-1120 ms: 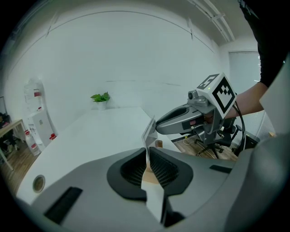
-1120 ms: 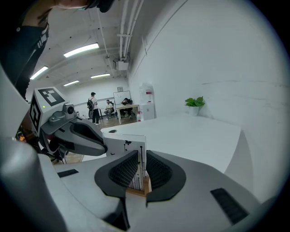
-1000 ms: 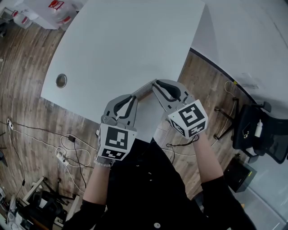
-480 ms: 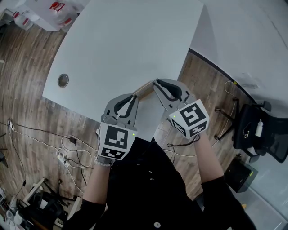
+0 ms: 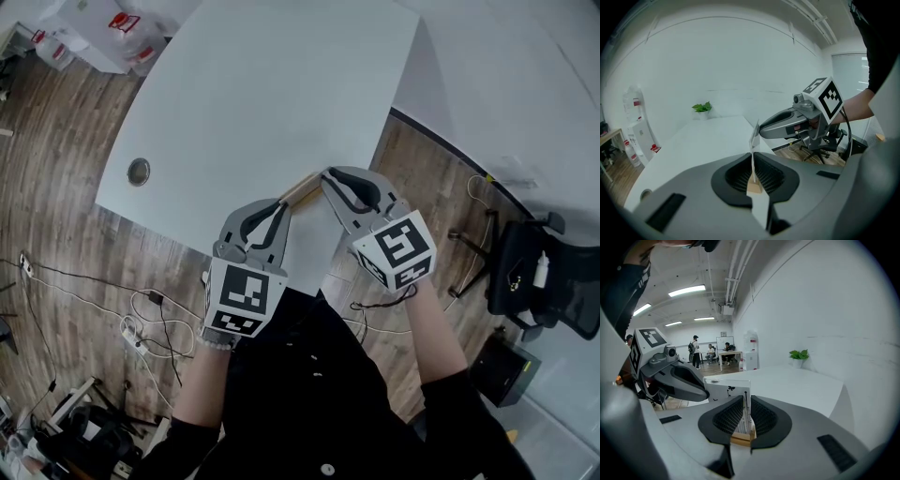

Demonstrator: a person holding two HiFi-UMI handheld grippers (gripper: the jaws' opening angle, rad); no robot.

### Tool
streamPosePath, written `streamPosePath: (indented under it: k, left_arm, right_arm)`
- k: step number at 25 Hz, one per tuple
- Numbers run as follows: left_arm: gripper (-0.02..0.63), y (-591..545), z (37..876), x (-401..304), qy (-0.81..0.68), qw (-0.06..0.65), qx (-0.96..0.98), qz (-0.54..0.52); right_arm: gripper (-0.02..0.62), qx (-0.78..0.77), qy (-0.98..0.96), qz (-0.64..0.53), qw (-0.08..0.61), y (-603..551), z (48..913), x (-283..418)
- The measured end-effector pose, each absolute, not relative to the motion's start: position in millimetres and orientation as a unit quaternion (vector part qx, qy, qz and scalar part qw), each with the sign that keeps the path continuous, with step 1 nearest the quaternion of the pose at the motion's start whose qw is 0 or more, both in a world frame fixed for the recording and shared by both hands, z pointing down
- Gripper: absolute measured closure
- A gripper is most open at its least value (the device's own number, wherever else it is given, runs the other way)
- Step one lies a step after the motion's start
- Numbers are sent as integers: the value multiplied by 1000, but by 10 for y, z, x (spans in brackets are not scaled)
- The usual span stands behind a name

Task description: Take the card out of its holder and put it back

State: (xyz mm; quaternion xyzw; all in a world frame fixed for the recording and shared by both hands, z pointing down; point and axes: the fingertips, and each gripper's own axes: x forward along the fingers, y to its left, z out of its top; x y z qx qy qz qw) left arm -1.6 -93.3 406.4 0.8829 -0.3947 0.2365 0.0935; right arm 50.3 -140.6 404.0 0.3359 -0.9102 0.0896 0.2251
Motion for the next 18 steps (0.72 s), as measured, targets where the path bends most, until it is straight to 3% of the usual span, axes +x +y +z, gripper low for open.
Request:
streamPosePath:
  k: [18]
  left_arm:
    - [578,-923,3506,3,-393,44,891,221]
  right_arm:
    - [515,362,-911,45,193,-1385,3425,529]
